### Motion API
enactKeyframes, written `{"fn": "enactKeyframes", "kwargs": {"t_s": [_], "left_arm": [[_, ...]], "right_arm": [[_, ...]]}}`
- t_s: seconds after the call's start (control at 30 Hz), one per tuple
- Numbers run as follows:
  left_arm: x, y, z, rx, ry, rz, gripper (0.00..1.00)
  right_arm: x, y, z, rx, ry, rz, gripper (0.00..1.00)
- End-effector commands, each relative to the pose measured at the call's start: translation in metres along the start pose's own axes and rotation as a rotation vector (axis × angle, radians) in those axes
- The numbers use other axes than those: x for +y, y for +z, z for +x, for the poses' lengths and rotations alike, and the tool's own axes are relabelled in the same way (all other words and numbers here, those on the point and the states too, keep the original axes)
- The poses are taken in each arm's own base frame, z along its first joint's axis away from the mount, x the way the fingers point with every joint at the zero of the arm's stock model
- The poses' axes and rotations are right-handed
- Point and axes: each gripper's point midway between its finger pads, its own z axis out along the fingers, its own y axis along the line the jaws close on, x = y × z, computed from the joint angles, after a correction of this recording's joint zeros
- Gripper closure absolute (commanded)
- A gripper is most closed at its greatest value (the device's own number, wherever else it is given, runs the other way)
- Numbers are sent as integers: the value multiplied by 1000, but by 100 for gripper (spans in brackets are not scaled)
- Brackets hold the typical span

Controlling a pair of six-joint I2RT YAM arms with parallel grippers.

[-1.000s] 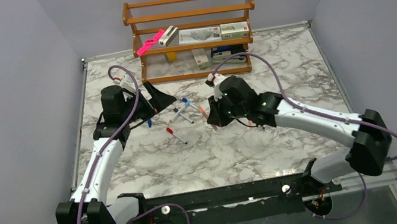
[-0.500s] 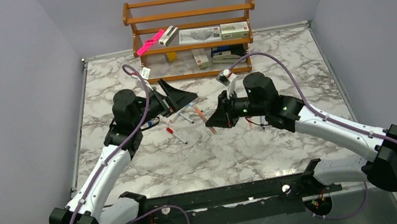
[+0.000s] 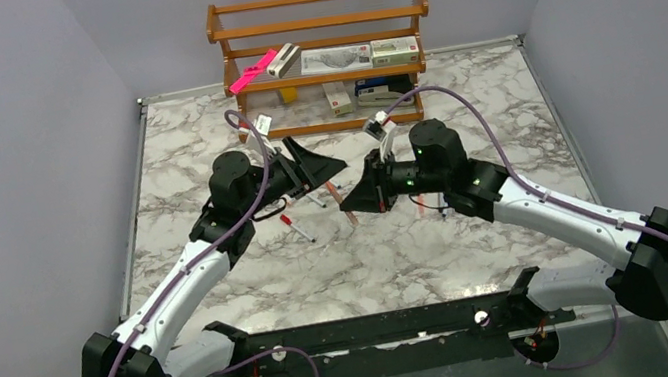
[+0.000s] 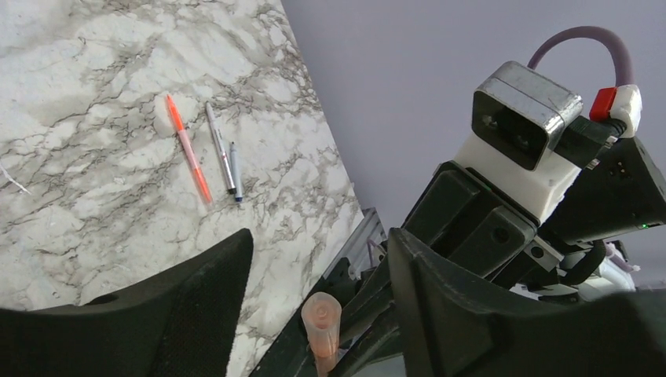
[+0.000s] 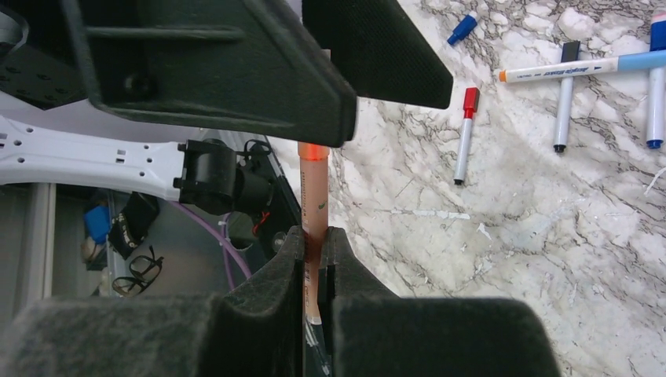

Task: Open the pen caps

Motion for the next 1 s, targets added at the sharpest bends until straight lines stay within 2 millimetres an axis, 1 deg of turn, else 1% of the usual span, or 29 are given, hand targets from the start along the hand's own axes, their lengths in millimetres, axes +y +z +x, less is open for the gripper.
{"fn": "enactKeyframes", "kwargs": {"t_s": [0.0, 0.03, 0.2, 0.23, 0.27, 0.47, 0.53, 0.6, 0.67, 0.8, 0.97], "left_arm": [[-7, 4, -8, -42, 28, 17, 41], [-6, 5, -6, -39, 27, 15, 46], [-4, 6, -3, -35, 19, 8, 63], [-4, 6, -2, -33, 18, 7, 64], [-3, 6, -2, -33, 17, 6, 64], [-2, 8, 1, -29, 15, -7, 58], [-1, 8, 2, -27, 17, -11, 55], [-1, 9, 3, -26, 19, -12, 54], [1, 10, 5, -20, 18, -16, 58], [1, 13, 8, -11, 27, -18, 70], [3, 17, 12, -4, 28, -27, 71]], "right_arm": [[5, -2, -16, -54, 2, -10, 99], [4, -2, -16, -55, 6, -7, 99], [-3, -3, -16, -55, 25, 27, 99], [-5, -3, -16, -59, 30, 36, 99], [-7, -4, -17, -62, 36, 42, 99], [-17, -8, -21, -78, 67, 80, 99], [-20, -9, -21, -79, 75, 91, 99], [-21, -9, -19, -72, 79, 88, 99], [-21, -9, -18, -71, 83, 85, 99], [-21, -9, -17, -70, 88, 83, 99], [-19, -8, -17, -61, 91, 67, 99]]}}
